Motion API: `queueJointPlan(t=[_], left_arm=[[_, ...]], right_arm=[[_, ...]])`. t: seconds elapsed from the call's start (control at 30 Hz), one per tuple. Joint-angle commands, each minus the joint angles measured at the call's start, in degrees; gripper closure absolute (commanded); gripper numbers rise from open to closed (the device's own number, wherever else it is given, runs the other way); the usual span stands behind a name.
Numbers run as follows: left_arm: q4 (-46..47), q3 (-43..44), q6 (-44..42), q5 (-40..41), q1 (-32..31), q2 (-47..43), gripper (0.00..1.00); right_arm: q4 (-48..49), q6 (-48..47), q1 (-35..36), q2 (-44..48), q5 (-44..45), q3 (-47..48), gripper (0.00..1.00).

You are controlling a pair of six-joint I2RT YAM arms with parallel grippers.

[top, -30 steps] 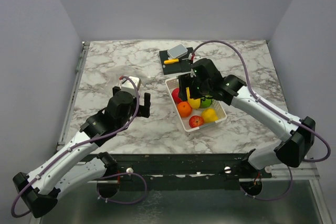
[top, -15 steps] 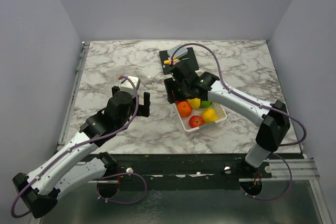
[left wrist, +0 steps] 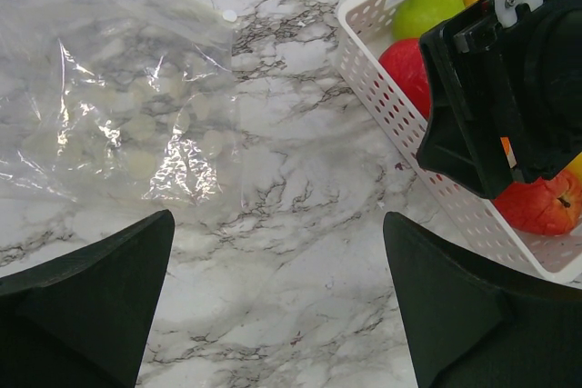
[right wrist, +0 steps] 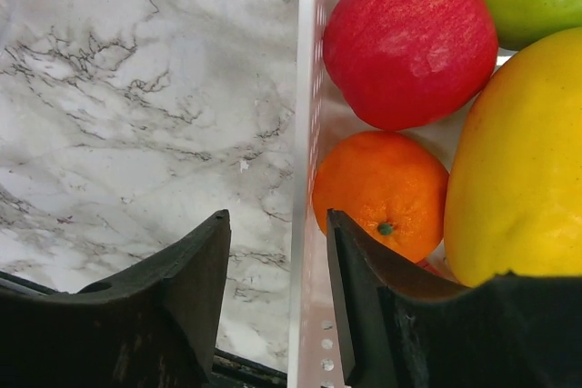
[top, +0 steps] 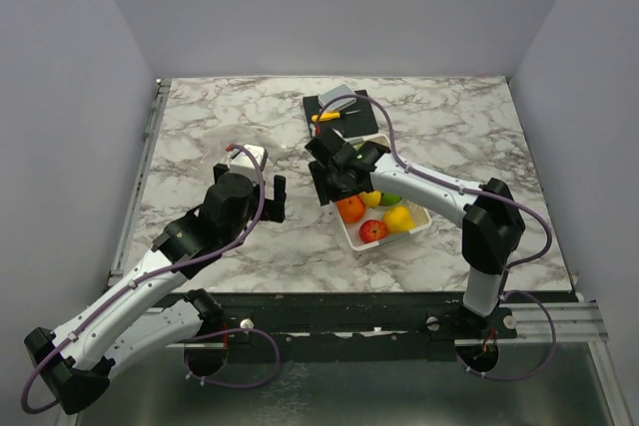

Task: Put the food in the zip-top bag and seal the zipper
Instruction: Move the bin to the center of the board.

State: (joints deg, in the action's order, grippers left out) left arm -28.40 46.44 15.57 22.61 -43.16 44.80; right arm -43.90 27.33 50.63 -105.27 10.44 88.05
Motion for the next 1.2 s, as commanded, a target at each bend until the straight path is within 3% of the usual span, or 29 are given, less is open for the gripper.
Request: queueJointPlan(t=[0.0,0.33,0.5,0.87,1.17], left_arm=[[1.1,-0.6,-0.2,1.4,-0.1,0.3,0.01],[1.1,-0.5,-0.3,1.5,0.0,0.6,0.01],[1.0,-0.6,-0.3,1.5,0.0,0.8,0.01],[1.1,-0.5,-0.3,1.5,-0.1,1.3,0.01],[1.0,-0.6,0.0,1.3,0.0,1.3,0.01]], right_arm=[[-1.1,1.4,0.7,-1.6,1.2,0.5,0.49],[-1.3,2.1,0.9,-4.8,3.5,0.5,0.54],[-1.1,2.9,0.9,-5.5,4.7,0.0,0.62],[-1.5,5.4,0.8,-4.3,9.0,-2.2,0.98],[-2.2,8.6,0.7,-0.6,14.6,-6.0,0.99]])
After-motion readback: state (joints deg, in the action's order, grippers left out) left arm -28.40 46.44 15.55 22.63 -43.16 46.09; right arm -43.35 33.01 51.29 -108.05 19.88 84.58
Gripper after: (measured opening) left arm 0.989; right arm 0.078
